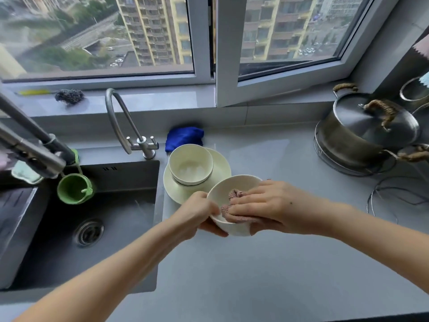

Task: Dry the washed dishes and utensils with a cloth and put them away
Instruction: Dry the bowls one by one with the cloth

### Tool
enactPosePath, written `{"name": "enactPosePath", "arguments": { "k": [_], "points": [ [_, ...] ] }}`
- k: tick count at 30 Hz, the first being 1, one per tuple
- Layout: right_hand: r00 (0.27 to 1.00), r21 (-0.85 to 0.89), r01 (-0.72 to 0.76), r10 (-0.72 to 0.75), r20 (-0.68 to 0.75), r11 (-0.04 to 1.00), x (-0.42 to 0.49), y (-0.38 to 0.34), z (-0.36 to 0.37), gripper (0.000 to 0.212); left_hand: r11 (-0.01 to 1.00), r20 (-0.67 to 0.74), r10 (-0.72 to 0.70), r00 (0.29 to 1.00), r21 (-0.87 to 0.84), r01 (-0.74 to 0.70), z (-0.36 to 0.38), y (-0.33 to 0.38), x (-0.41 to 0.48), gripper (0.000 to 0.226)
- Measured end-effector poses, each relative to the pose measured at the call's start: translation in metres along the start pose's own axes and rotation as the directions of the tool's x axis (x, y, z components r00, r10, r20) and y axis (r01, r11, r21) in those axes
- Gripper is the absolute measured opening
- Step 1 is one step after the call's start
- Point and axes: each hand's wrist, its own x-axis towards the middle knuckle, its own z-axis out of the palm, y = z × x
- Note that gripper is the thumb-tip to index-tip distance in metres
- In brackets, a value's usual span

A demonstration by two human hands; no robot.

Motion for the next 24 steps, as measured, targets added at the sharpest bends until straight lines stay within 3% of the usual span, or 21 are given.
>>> {"name": "enactPosePath", "arguments": {
  "k": [2, 4, 5, 7, 8, 9, 10, 11, 14, 15, 17, 19, 21, 22, 24],
  "points": [
    [0.991, 0.194, -0.074, 0.094, -0.095, 0.978, -0.005, -0.002, -0.008, 0.033, 0.998, -0.003, -0.051, 0.999, -0.039, 0.051, 0.002, 0.000, 0.003, 0.032],
    [0.920, 0.435, -0.200, 0.321, -0.226, 0.878, -0.011, -0.003, -0.017, 0.027, 0.988, -0.021, -0.117, 0.993, -0.105, 0.114, 0.002, -0.003, 0.005, 0.030],
    [0.837, 0.567, -0.242, 0.465, -0.288, 0.787, -0.013, -0.006, -0.023, 0.027, 0.976, -0.027, -0.157, 0.987, -0.159, 0.151, 0.001, -0.006, 0.006, 0.029],
    [0.589, 0.740, -0.205, 0.684, -0.430, 0.641, -0.019, -0.015, -0.030, 0.030, 0.920, 0.006, -0.246, 0.969, -0.312, 0.235, -0.002, -0.009, 0.007, 0.027],
    [0.472, 0.728, -0.204, 0.718, -0.512, 0.654, -0.020, -0.021, -0.031, 0.030, 0.882, 0.047, -0.284, 0.958, -0.378, 0.280, -0.002, -0.008, 0.007, 0.027],
    [0.399, 0.669, -0.238, 0.699, -0.593, 0.704, -0.019, -0.030, -0.026, 0.028, 0.848, 0.092, -0.308, 0.947, -0.424, 0.317, -0.002, -0.006, 0.007, 0.028],
    [0.374, 0.587, -0.290, 0.654, -0.658, 0.756, -0.016, -0.040, -0.017, 0.028, 0.821, 0.141, -0.313, 0.939, -0.456, 0.343, 0.000, -0.003, 0.006, 0.029],
    [0.403, 0.496, -0.342, 0.601, -0.690, 0.798, -0.010, -0.050, -0.001, 0.031, 0.804, 0.187, -0.300, 0.935, -0.478, 0.354, 0.004, 0.000, 0.005, 0.031],
    [0.591, 0.114, -0.545, 0.477, -0.650, 0.831, 0.009, -0.076, 0.050, 0.047, 0.853, 0.302, -0.145, 0.942, -0.444, 0.274, 0.020, 0.005, -0.009, 0.036],
    [0.600, 0.044, -0.584, 0.468, -0.649, 0.810, 0.015, -0.082, 0.057, 0.052, 0.882, 0.318, -0.088, 0.944, -0.415, 0.222, 0.024, 0.002, -0.013, 0.037],
    [0.547, 0.038, -0.600, 0.444, -0.710, 0.799, 0.025, -0.091, 0.049, 0.049, 0.916, 0.314, -0.046, 0.948, -0.366, 0.166, 0.023, -0.006, -0.023, 0.031],
    [0.445, 0.117, -0.623, 0.473, -0.760, 0.774, 0.032, -0.095, 0.030, 0.044, 0.956, 0.283, -0.070, 0.956, -0.254, 0.145, 0.016, -0.013, -0.033, 0.030],
    [0.351, 0.351, -0.608, 0.638, -0.686, 0.712, 0.036, -0.102, 0.016, 0.044, 0.978, 0.278, -0.094, 0.956, -0.155, 0.141, 0.007, -0.018, -0.044, 0.031],
    [0.306, 0.534, -0.541, 0.744, -0.593, 0.649, 0.036, -0.109, 0.013, 0.040, 0.985, 0.278, -0.098, 0.956, -0.111, 0.134, 0.004, -0.020, -0.051, 0.032],
    [0.223, 0.863, -0.329, 0.920, -0.323, 0.383, 0.033, -0.124, 0.006, 0.033, 0.995, 0.282, -0.069, 0.957, -0.044, 0.085, 0.000, -0.025, -0.065, 0.034]
  ]
}}
